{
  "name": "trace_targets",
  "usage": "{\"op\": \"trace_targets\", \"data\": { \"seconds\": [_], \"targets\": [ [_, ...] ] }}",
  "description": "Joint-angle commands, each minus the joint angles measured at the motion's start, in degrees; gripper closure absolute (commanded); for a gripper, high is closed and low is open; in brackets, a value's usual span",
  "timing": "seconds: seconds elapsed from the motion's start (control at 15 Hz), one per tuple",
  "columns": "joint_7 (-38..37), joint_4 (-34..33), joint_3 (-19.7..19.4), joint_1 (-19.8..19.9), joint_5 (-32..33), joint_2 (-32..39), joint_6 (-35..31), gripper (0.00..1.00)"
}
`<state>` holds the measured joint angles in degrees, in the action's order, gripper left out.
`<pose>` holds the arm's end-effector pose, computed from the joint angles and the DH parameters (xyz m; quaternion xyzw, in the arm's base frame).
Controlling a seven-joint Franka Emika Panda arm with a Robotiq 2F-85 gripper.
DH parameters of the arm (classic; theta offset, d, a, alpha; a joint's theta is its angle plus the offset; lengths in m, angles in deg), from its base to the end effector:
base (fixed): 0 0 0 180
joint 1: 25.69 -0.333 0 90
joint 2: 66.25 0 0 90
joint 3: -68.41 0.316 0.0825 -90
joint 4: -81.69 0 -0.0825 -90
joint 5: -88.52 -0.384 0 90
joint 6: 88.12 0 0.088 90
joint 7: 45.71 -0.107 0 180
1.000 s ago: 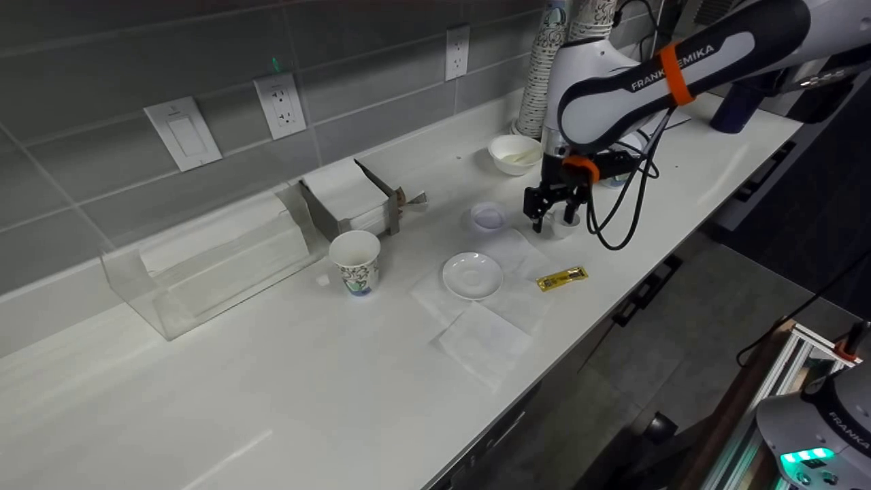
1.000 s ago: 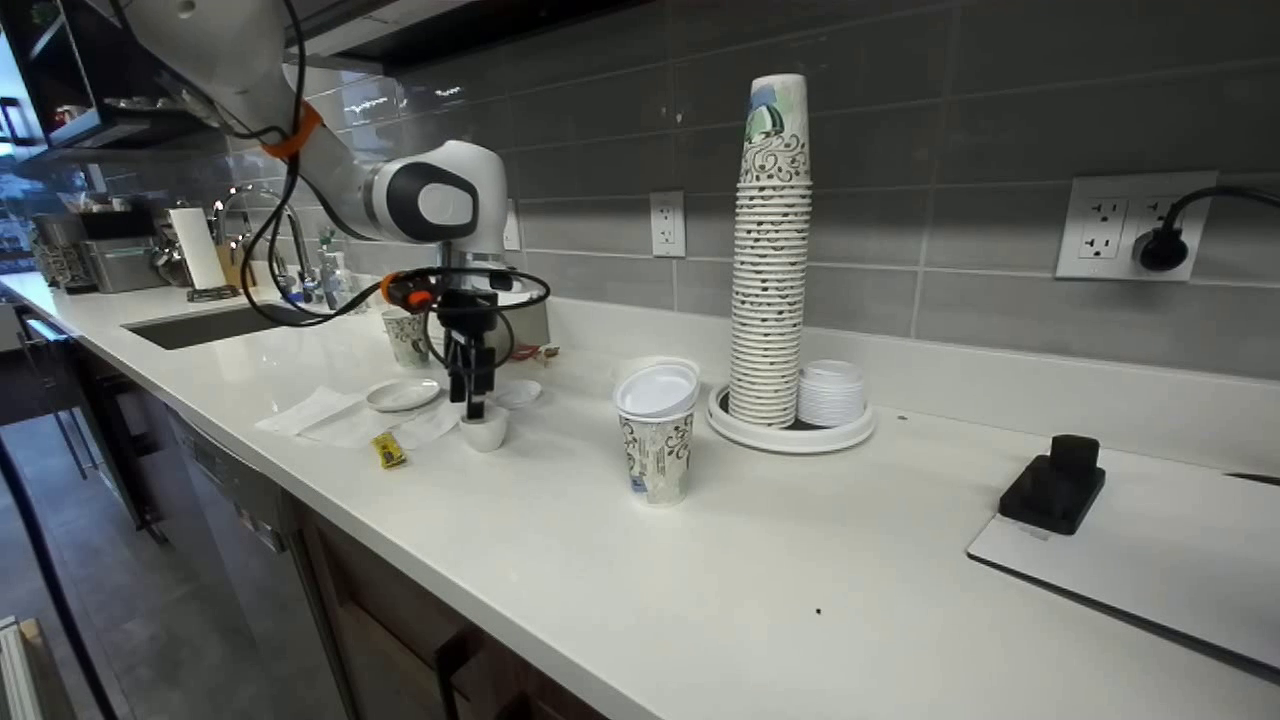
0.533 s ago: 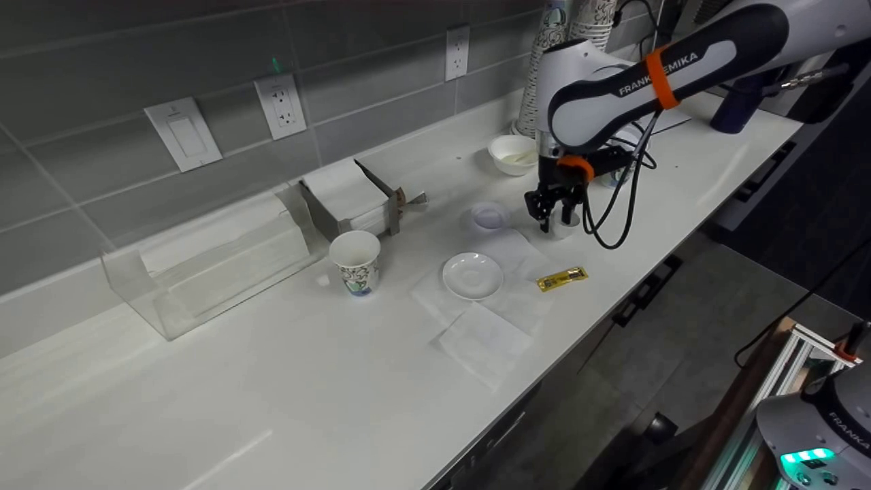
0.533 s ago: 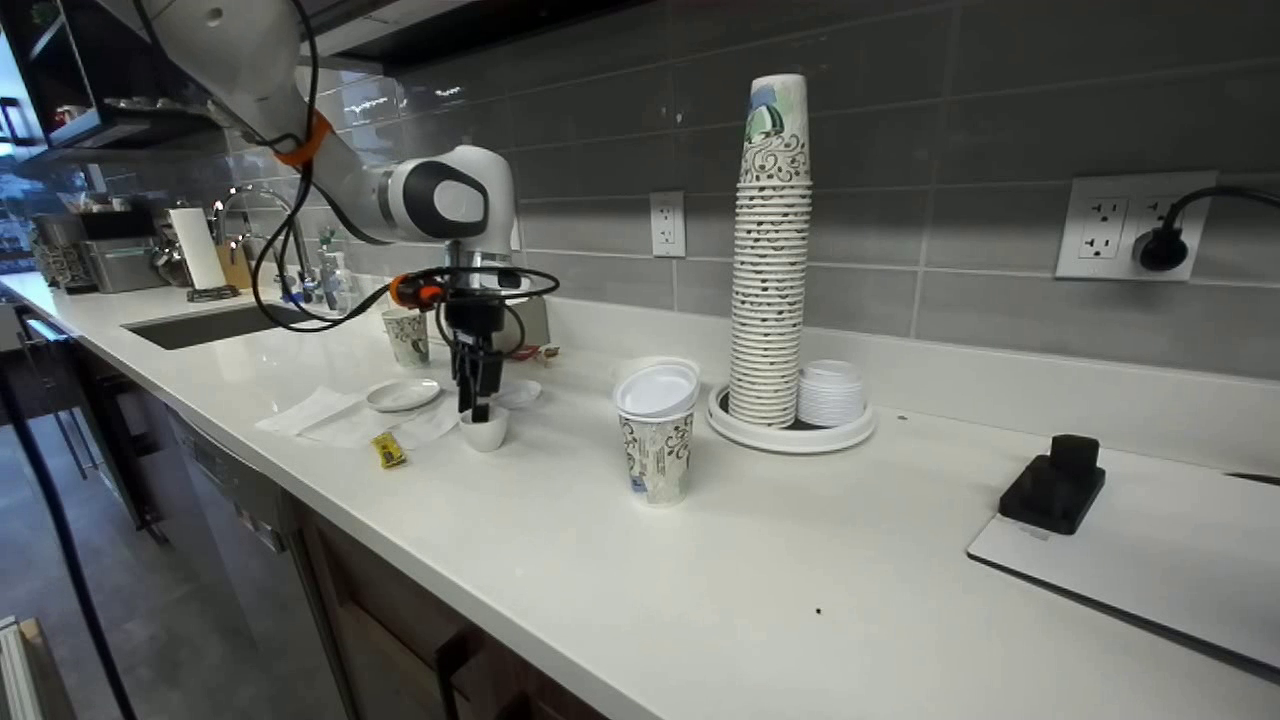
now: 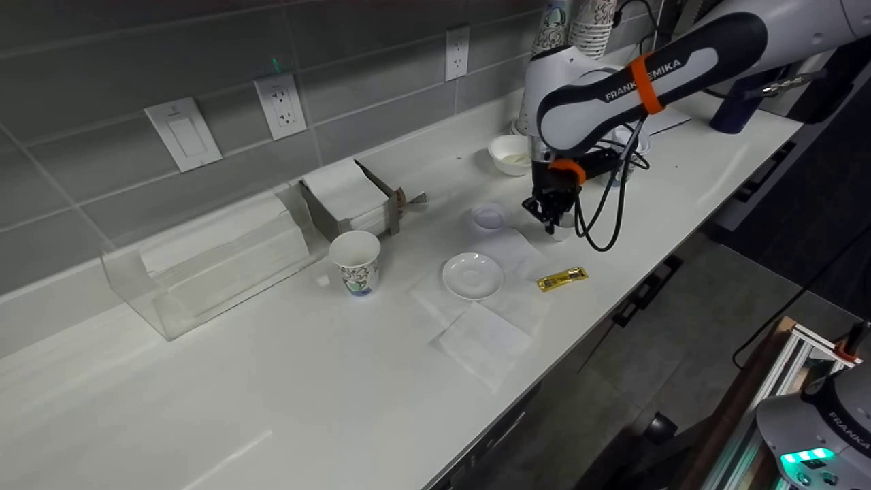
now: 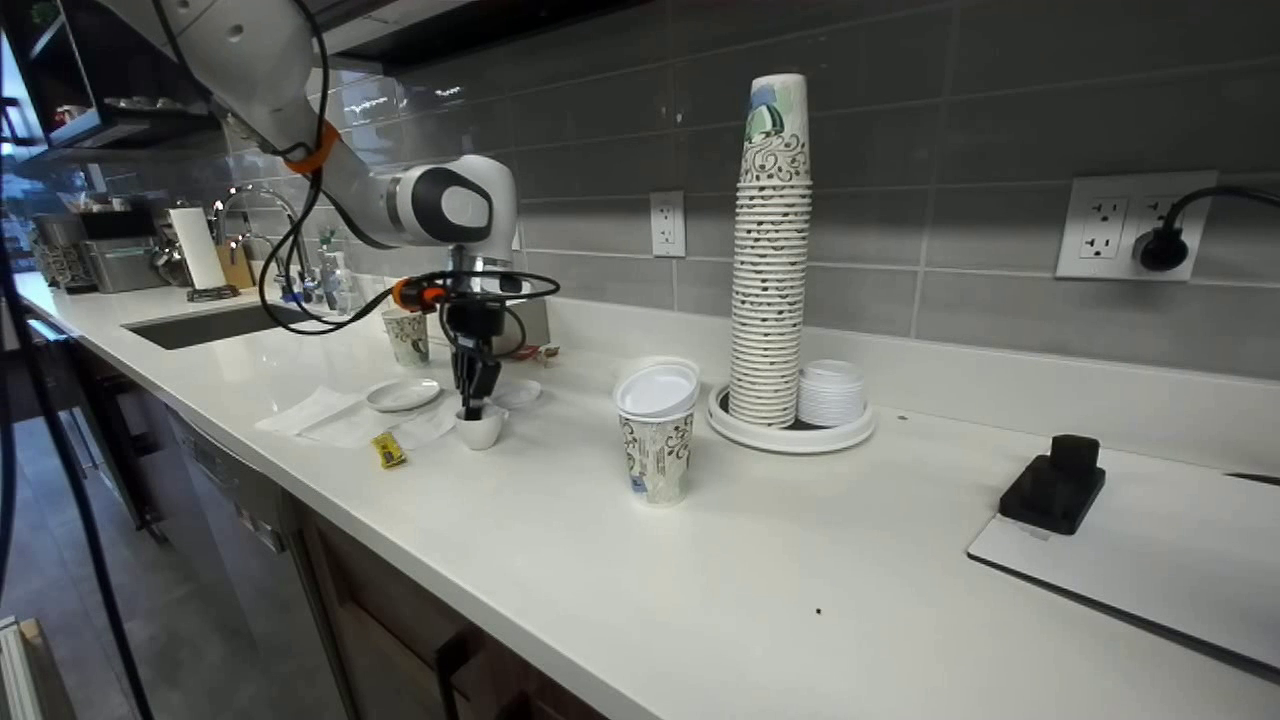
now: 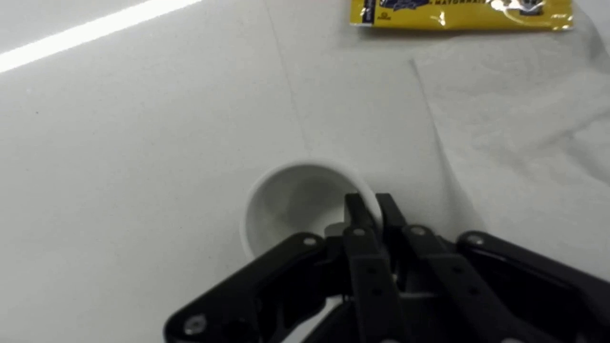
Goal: Put the coffee cup on the side plate
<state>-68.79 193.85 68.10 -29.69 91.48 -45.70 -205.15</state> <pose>0.5811 0.0347 0.2734 0.9786 -0.1522 -0.1275 0.0531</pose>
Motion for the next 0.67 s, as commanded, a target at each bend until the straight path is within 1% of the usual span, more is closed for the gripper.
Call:
{"op": "trace_targets", "data": {
  "seconds": [0.0, 0.13, 0.27, 0.47, 0.6],
  "targets": [
    [-1.81, -1.23, -0.10, -1.98, 1.15, -1.32, 3.53, 0.98],
    [0.52, -1.30, 1.72, -3.74, 1.80, -3.26, 5.92, 0.98],
    [1.47, -3.30, 3.60, -6.50, 4.28, -3.92, 9.36, 0.98],
    [2.00, -9.68, 6.00, -10.47, 9.15, -2.11, 15.97, 0.98],
    [4.69, -14.51, 7.26, -12.29, 12.03, 0.45, 19.29, 0.98]
  ]
}}
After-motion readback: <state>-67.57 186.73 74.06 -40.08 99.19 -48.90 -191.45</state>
